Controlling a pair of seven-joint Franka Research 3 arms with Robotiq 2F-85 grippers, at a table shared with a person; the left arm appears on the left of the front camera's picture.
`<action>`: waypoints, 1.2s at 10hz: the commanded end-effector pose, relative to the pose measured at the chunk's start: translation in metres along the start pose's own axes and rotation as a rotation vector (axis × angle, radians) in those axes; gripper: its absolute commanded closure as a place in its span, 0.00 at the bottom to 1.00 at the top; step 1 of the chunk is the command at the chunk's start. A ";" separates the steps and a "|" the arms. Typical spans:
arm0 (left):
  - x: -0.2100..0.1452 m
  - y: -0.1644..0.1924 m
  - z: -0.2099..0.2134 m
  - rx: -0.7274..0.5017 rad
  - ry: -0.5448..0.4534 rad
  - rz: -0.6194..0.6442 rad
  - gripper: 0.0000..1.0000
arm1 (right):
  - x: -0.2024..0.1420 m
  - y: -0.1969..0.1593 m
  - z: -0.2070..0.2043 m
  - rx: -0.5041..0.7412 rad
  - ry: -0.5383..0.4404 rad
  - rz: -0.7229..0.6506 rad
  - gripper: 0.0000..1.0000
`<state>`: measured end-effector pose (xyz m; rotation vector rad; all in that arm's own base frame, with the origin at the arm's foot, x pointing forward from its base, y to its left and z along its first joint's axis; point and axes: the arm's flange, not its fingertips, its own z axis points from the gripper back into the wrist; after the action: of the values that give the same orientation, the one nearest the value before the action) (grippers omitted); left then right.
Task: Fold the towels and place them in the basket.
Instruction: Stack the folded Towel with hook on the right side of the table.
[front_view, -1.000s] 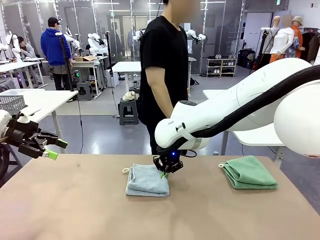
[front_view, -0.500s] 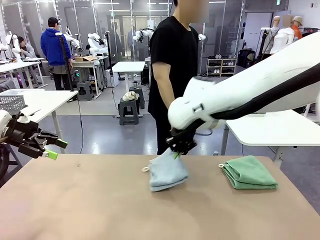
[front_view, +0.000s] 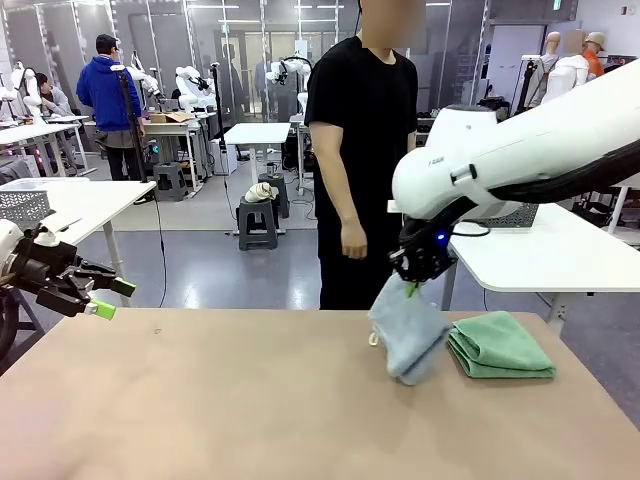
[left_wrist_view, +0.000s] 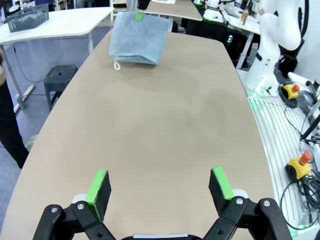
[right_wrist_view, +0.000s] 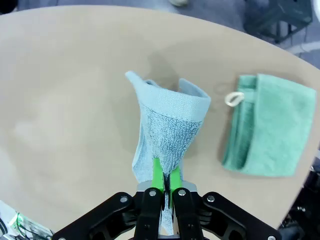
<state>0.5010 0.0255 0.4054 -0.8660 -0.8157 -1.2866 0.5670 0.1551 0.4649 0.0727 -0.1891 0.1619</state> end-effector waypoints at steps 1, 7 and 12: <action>0.002 -0.003 0.001 0.004 0.003 -0.004 0.00 | -0.006 -0.022 0.021 -0.084 0.003 -0.020 0.95; 0.002 -0.003 0.001 0.004 0.003 -0.004 0.00 | 0.019 -0.089 0.034 -0.151 0.026 -0.136 0.95; 0.002 -0.003 0.001 0.004 0.003 -0.004 0.00 | 0.008 -0.091 0.036 -0.121 0.004 -0.115 0.95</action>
<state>0.5010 0.0256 0.4054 -0.8658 -0.8158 -1.2866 0.5895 0.0637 0.4958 -0.0424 -0.1904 0.0382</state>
